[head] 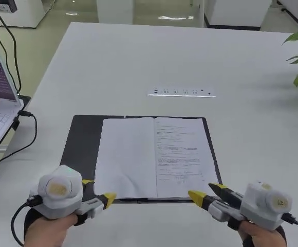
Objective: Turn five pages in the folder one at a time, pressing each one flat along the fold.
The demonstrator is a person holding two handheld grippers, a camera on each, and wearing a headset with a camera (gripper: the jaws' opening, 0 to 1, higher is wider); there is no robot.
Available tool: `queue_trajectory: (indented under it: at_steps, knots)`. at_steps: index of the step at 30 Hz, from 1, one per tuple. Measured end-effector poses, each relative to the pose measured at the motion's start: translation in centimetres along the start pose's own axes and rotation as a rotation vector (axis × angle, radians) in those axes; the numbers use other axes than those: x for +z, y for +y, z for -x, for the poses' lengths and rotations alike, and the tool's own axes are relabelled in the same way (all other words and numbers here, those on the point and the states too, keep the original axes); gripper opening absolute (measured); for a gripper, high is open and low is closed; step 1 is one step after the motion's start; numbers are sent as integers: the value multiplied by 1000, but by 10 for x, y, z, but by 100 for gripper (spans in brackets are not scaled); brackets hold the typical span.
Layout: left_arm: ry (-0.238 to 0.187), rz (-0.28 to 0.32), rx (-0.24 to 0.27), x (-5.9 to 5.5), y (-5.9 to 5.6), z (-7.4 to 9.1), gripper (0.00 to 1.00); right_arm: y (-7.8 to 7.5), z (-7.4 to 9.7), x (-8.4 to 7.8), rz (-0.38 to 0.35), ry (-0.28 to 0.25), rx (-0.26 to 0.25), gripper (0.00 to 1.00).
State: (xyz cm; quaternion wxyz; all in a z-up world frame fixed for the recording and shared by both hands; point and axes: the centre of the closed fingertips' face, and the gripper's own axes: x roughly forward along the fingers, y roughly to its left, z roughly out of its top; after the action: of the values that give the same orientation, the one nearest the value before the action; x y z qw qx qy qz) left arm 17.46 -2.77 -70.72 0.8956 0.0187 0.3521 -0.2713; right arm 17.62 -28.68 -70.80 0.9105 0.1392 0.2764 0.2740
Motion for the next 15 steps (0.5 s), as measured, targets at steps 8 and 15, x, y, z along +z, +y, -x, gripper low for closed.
queue_trajectory:
  at_steps: [8, 15]
  knots:
    - [-14, -35, 3, 14, 1, 19, 55, -10, 22, 13, 3, -39, -36, 55]
    - [-12, -15, 34, 11, 4, 29, 60, -15, 30, 8, 0, -35, -60, 62]
